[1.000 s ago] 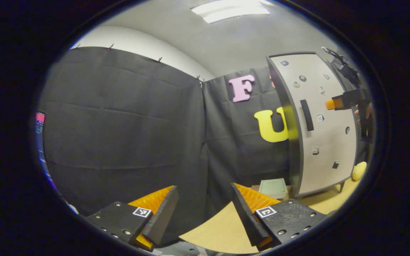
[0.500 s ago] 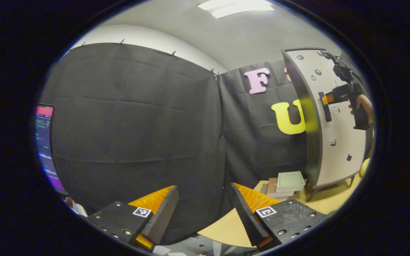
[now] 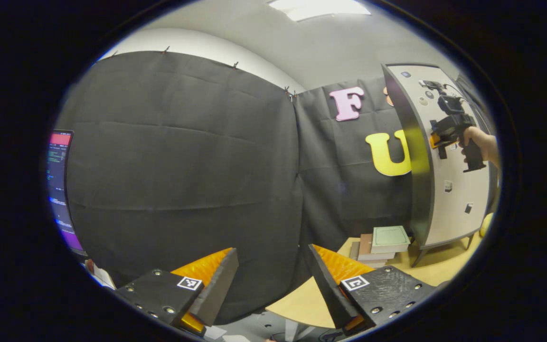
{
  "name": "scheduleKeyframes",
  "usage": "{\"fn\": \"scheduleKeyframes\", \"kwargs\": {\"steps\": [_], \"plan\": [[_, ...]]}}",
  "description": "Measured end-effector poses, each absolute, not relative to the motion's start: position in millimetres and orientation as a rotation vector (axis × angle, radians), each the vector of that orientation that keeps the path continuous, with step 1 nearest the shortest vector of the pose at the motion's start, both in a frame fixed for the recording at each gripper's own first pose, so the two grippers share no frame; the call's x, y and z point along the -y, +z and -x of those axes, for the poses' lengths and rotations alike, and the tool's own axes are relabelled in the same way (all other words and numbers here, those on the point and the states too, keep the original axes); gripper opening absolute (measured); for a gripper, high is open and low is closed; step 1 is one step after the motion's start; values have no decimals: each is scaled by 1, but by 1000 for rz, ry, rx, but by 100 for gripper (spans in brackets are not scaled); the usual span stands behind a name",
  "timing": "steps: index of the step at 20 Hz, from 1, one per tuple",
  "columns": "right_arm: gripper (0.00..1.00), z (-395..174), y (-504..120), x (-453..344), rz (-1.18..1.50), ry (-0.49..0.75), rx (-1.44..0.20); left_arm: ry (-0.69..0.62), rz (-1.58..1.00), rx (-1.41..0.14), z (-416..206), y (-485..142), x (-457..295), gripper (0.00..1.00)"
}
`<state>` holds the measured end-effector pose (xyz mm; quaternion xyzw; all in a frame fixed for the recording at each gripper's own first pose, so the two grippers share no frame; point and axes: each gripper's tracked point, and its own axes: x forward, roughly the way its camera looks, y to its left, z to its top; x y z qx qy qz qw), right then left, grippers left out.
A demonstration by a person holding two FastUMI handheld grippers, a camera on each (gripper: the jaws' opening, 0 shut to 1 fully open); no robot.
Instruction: Open the cabinet door with the right hand, grasp the bottle in the cabinet with the left hand and place it on the coaster, then close the cabinet door with the right hand.
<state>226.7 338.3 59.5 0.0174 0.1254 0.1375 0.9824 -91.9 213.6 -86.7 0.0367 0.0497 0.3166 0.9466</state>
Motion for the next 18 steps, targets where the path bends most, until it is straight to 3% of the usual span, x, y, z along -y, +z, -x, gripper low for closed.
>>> {"fn": "scheduleKeyframes", "kwargs": {"steps": [1, 2, 6, 18], "plan": [[36, -226, 59, -340, -65, 288, -266, 644, -74, -101, 92, -86, -214, 90], [38, -225, 60, -340, -74, 297, -276, 642, -72, -101, 89, -88, -214, 90], [15, -224, 59, -340, -48, 340, -289, 613, -69, -95, 83, -88, -215, 88], [15, -162, 76, -325, -95, 554, -311, 403, -63, -53, 0, -74, -151, 88]]}}
